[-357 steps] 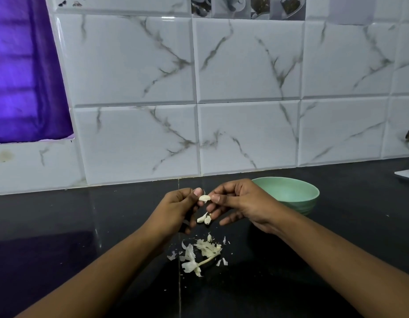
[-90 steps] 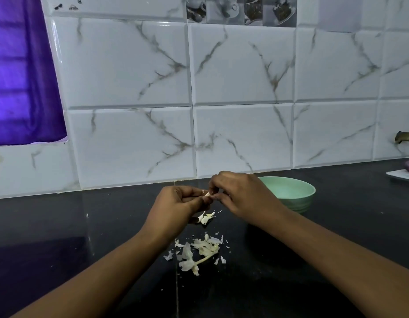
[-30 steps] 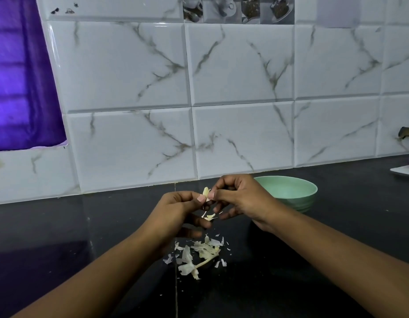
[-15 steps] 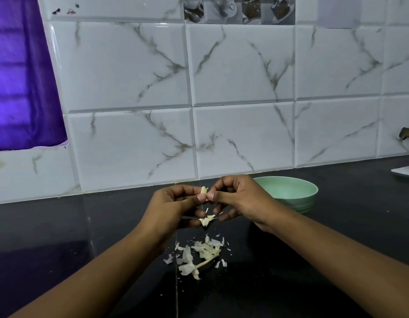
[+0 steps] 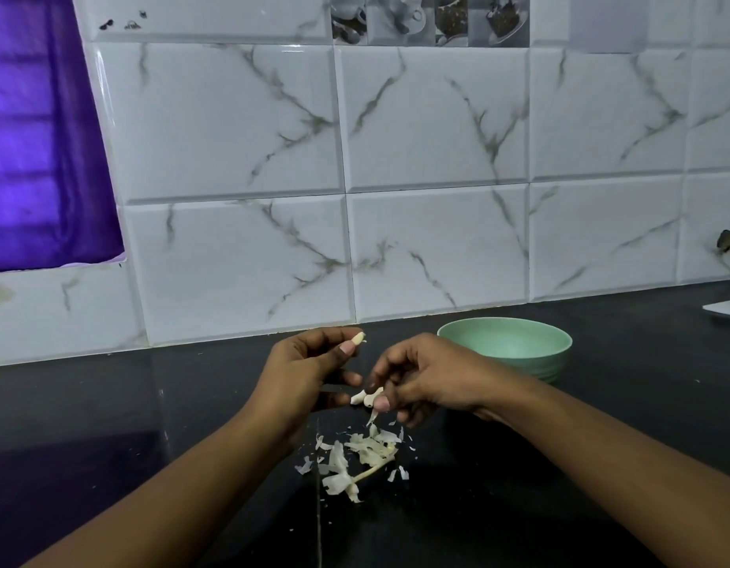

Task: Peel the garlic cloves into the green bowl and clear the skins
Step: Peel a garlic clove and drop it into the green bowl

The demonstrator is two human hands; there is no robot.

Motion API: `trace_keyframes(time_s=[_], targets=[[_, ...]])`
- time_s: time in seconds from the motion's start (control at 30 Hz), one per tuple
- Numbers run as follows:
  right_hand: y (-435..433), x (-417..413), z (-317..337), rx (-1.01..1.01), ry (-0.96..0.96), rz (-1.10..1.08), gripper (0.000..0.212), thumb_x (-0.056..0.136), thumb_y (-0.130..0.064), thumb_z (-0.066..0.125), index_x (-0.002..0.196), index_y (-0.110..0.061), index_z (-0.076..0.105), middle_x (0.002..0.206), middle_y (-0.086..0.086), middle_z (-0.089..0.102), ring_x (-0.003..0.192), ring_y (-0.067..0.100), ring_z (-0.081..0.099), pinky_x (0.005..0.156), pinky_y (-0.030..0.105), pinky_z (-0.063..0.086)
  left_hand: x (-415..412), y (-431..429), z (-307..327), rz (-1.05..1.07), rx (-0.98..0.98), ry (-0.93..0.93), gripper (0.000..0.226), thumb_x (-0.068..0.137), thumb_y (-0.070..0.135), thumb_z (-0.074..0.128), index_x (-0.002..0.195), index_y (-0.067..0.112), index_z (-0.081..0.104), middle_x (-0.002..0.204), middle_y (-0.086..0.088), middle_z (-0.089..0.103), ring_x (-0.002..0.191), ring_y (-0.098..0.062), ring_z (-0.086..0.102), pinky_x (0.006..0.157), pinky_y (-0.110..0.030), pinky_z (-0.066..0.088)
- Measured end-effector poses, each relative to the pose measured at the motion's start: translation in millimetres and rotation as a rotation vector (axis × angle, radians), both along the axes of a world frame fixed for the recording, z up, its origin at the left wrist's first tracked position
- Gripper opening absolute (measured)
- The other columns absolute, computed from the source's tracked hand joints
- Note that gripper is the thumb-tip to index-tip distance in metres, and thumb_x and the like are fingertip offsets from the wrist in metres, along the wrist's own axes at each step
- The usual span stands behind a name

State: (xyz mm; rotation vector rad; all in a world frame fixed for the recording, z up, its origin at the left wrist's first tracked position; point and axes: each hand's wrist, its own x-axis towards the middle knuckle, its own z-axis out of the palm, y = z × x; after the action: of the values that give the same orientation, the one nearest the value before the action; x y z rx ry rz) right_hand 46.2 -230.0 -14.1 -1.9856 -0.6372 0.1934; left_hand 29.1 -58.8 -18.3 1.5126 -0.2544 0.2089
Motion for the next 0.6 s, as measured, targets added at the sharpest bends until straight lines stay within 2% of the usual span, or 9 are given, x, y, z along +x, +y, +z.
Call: trace_keyframes(time_s=[0.1,0.2,0.27,0.4,0.5,0.6], targets=[[-1.5,-0.4,2.4,-0.011,-0.024,0.041,0.01,0.085,-0.001,0.065,0.085,-0.01,0.062,0.073,0.005,0.065,0.059,0.009,0.065,0.056,0.02,0.054,-1.4,-0.3,0.4,-0.004,0.029,-0.022,0.014,0.088,0.007,0.062,0.094,0.014,0.073,0.082,0.001,0.071,0.054,-0.009,0.062,0.044,-0.02,0.046],[-3.8,-1.2,3.7,-0.139,0.001,0.116,0.013,0.092,-0.003,0.056,0.094,-0.014,0.062,0.088,0.005,0.069,0.074,0.01,0.068,0.062,0.022,0.053,-2.2,-0.9,0.7,-0.004,0.043,-0.047,0.014,0.087,0.004,0.063,0.095,0.011,0.072,0.08,-0.001,0.073,0.054,-0.009,0.061,0.043,-0.02,0.046],[-5.0,-0.8,4.2,-0.15,0.012,0.117,0.011,0.093,-0.007,0.057,0.102,-0.012,0.061,0.093,0.005,0.07,0.077,0.012,0.068,0.061,0.023,0.053,-2.1,-1.2,0.3,0.004,0.057,-0.06,0.013,0.086,0.004,0.065,0.095,0.01,0.071,0.079,0.0,0.073,0.053,-0.009,0.061,0.043,-0.02,0.046],[-6.6,-0.7,7.9,-0.053,-0.06,-0.013,0.009,0.089,-0.018,0.065,0.094,-0.011,0.064,0.086,0.006,0.073,0.069,0.015,0.068,0.057,0.024,0.052,-1.1,-0.2,-0.1,0.034,0.11,-0.086,0.012,0.083,0.005,0.068,0.094,0.009,0.069,0.078,-0.004,0.072,0.053,-0.01,0.062,0.043,-0.021,0.047],[-5.7,1.1,9.2,-0.01,-0.186,-0.113,0.005,0.084,-0.016,0.07,0.084,-0.016,0.066,0.084,0.009,0.073,0.064,0.014,0.068,0.056,0.023,0.051,-0.8,0.7,0.1,0.067,0.16,-0.114,0.01,0.082,0.005,0.07,0.091,0.007,0.07,0.073,-0.008,0.07,0.053,-0.01,0.062,0.043,-0.02,0.046],[-5.1,3.2,10.1,0.086,-0.266,-0.17,0.006,0.081,-0.014,0.073,0.081,-0.016,0.068,0.074,0.004,0.071,0.062,0.014,0.069,0.053,0.022,0.052,-1.7,0.6,-0.3,0.092,0.238,-0.15,0.008,0.082,0.009,0.072,0.09,0.009,0.071,0.071,-0.006,0.07,0.054,-0.011,0.063,0.044,-0.02,0.047]])
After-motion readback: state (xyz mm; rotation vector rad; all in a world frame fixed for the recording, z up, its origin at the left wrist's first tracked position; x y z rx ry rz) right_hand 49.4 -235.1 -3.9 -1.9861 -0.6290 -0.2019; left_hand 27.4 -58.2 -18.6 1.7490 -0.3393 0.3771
